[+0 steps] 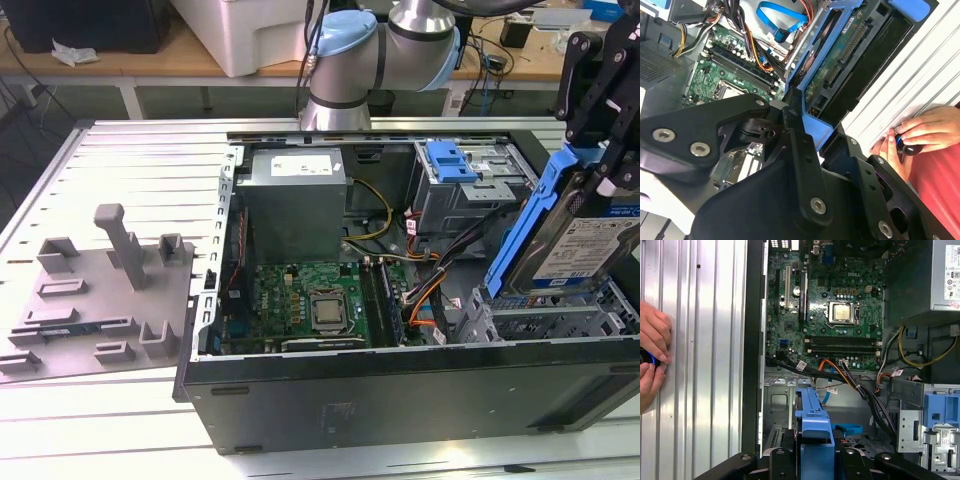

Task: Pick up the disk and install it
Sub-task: 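Insert the disk into the insertion slot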

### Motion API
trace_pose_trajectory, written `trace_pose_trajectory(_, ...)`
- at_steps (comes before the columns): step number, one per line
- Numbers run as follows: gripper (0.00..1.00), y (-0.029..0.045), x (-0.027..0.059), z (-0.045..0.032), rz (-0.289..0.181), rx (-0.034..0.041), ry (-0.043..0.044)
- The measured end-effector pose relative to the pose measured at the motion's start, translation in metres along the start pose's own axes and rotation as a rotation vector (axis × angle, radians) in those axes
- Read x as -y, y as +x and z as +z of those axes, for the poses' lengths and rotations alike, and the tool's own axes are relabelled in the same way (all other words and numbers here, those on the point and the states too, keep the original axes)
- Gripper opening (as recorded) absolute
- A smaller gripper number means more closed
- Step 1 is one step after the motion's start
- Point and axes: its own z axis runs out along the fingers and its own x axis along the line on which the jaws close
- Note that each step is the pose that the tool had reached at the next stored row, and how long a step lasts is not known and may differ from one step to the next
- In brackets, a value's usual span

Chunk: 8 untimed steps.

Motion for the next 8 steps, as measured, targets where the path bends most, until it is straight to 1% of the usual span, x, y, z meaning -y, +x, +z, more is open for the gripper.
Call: trace_pose_trajectory(8,0.37,0.0,0.0,0.0005,-0.006,-0.0015,0.0)
